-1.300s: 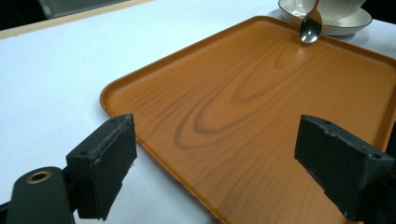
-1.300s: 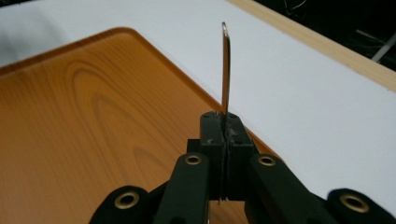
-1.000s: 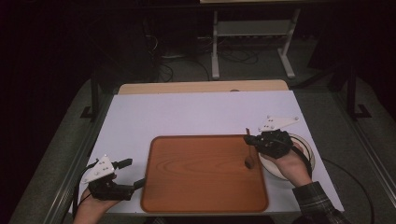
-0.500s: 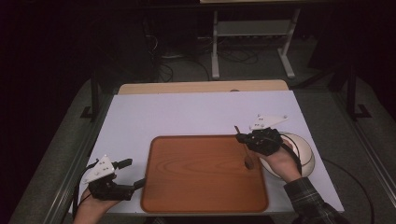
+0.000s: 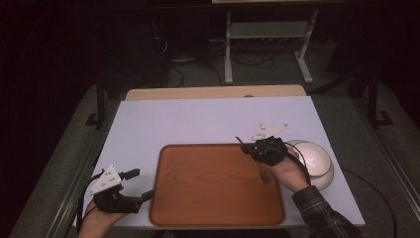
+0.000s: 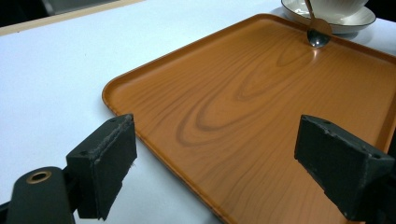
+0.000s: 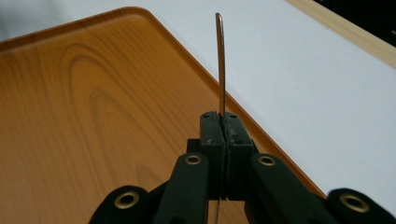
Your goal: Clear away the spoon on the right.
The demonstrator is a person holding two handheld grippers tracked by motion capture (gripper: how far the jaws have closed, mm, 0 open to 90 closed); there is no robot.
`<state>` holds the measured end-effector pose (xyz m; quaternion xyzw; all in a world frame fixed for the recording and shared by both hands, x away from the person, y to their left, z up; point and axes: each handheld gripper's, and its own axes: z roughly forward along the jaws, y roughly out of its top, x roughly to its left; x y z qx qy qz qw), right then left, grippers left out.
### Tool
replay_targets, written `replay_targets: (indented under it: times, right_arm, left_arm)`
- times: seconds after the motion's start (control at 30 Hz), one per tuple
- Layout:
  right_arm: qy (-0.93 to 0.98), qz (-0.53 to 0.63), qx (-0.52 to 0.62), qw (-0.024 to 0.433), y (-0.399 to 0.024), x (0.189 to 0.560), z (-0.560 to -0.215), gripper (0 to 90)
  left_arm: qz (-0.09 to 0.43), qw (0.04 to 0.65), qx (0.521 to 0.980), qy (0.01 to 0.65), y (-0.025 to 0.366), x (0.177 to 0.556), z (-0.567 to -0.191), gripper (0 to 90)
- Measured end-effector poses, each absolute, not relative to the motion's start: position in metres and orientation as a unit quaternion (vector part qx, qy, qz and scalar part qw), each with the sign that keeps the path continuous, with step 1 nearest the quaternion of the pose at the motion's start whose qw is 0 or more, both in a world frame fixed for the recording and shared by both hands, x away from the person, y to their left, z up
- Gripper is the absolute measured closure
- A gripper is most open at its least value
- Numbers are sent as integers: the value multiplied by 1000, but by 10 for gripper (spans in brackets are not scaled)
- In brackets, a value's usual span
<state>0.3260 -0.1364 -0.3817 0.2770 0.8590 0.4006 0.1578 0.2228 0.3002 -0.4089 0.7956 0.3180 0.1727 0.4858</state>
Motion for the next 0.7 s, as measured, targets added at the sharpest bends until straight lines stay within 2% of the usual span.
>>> replay_targets:
  times: [0.7]
  right_arm:
    - [901, 343, 238, 119, -93, 334, -415, 875]
  left_arm:
    - [171, 486, 795, 319, 300, 223, -409, 126]
